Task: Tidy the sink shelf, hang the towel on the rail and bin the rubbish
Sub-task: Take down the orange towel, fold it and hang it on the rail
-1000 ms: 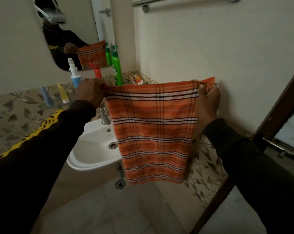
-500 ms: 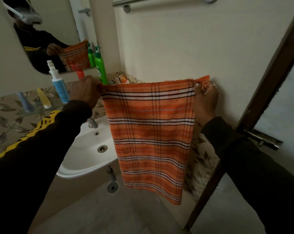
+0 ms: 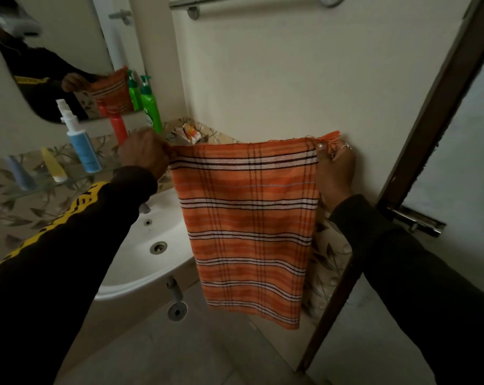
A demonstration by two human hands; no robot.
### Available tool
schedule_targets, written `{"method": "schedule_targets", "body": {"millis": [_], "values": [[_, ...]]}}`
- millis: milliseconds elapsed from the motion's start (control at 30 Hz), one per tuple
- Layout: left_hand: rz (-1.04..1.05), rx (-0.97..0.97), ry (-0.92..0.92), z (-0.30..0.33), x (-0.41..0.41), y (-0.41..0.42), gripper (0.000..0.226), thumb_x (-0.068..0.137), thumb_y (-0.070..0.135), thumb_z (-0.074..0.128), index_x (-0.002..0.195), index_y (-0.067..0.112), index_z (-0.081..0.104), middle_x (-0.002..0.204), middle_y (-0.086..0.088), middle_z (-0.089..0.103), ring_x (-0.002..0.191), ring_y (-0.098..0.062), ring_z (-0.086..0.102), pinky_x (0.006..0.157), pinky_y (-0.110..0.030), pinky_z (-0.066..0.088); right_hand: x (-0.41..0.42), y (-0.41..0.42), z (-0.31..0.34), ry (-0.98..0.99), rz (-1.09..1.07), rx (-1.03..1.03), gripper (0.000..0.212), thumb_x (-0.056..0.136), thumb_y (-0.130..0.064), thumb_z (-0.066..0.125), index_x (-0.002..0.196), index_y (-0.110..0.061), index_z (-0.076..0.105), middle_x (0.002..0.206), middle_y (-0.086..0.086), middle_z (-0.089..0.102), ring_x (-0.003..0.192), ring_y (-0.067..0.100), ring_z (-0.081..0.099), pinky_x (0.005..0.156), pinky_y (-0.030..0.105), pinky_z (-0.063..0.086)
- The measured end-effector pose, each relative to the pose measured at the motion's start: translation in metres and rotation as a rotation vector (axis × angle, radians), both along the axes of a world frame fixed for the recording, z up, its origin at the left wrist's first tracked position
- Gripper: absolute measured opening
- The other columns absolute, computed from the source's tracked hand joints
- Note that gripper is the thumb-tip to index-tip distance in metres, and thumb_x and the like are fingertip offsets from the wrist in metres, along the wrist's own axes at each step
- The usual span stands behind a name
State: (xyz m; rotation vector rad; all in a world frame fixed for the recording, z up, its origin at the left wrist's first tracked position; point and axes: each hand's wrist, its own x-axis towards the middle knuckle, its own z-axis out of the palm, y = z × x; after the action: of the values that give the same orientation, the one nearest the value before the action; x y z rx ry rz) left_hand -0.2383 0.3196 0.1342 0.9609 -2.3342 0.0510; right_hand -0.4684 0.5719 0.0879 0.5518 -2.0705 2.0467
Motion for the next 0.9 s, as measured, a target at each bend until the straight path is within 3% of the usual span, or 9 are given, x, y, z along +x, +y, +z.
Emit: {"method": "schedule_targets", "body": {"millis": [100, 200, 367, 567, 667, 800, 900], "values": [[0.058, 0.023, -0.009, 0.001, -0.005, 0.005, 0.019, 0.084, 0.032, 0.067, 0.08, 0.014, 0.073, 0.086, -0.015, 0.066, 0.079, -0.035, 0.062, 0.061, -0.033, 0.042, -0.003, 0.002, 0.0, -0.067, 0.034, -0.01, 0.015, 0.103, -0.026, 0.054, 0.101, -0.015, 0.065, 0.098, 0.001, 0.073, 0.087, 0.016, 0.073, 0.074, 0.034, 0.062], [0.057, 0.11, 0.022, 0.0, -0.007, 0.005, 0.024, 0.085, 0.034, 0.067, 0.08, 0.012, 0.075, 0.076, -0.012, 0.066, 0.069, -0.03, 0.06, 0.06, -0.032, 0.043, -0.004, 0.006, -0.002, -0.064, 0.077, -0.008, 0.018, 0.103, -0.024, 0.055, 0.106, -0.01, 0.065, 0.094, 0.0, 0.074, 0.079, 0.009, 0.073, 0.065, 0.024, 0.058], [0.012, 0.22, 0.064, -0.006, -0.008, 0.002, 0.022, 0.086, 0.031, 0.068, 0.084, 0.01, 0.075, 0.08, -0.012, 0.07, 0.072, -0.028, 0.062, 0.061, -0.032, 0.044, -0.001, 0.008, -0.002, -0.083, 0.153, -0.058, 0.016, 0.103, -0.022, 0.056, 0.107, -0.01, 0.066, 0.09, -0.001, 0.074, 0.073, 0.005, 0.073, 0.059, 0.019, 0.055], [0.015, 0.262, 0.095, -0.009, -0.016, 0.008, 0.024, 0.09, 0.03, 0.058, 0.09, 0.009, 0.069, 0.086, -0.013, 0.067, 0.075, -0.03, 0.061, 0.063, -0.032, 0.044, 0.017, 0.007, 0.007, -0.053, 0.52, 0.026, 0.01, 0.1, -0.016, 0.061, 0.103, -0.013, 0.069, 0.089, -0.003, 0.078, 0.084, 0.017, 0.076, 0.068, 0.026, 0.06], [-0.035, 0.319, 0.159, -0.008, -0.024, 0.013, 0.014, 0.089, 0.022, 0.056, 0.086, 0.012, 0.065, 0.081, -0.012, 0.067, 0.073, -0.032, 0.066, 0.067, -0.038, 0.056, 0.028, 0.001, 0.012, -0.015, 0.651, 0.104, 0.007, 0.095, -0.013, 0.067, 0.1, -0.012, 0.072, 0.089, -0.001, 0.079, 0.083, 0.017, 0.076, 0.068, 0.025, 0.058], [-0.215, 0.625, 0.32, -0.011, -0.037, 0.021, 0.011, 0.088, 0.008, 0.054, 0.087, 0.018, 0.057, 0.087, -0.017, 0.069, 0.081, -0.037, 0.069, 0.073, -0.051, 0.059, 0.044, -0.012, 0.014, 0.109, 0.773, 0.251, 0.02, 0.091, -0.014, 0.073, 0.111, -0.012, 0.072, 0.117, 0.001, 0.07, 0.103, 0.015, 0.07, 0.085, 0.027, 0.057], [-0.317, 0.667, 0.33, -0.011, -0.043, 0.027, 0.016, 0.085, 0.006, 0.058, 0.083, 0.022, 0.057, 0.079, -0.014, 0.065, 0.075, -0.039, 0.069, 0.065, -0.057, 0.059, 0.052, -0.019, 0.014, 0.171, 0.81, 0.321, 0.025, 0.09, -0.014, 0.074, 0.115, -0.012, 0.072, 0.13, -0.004, 0.059, 0.116, 0.016, 0.062, 0.1, 0.036, 0.052]]}}
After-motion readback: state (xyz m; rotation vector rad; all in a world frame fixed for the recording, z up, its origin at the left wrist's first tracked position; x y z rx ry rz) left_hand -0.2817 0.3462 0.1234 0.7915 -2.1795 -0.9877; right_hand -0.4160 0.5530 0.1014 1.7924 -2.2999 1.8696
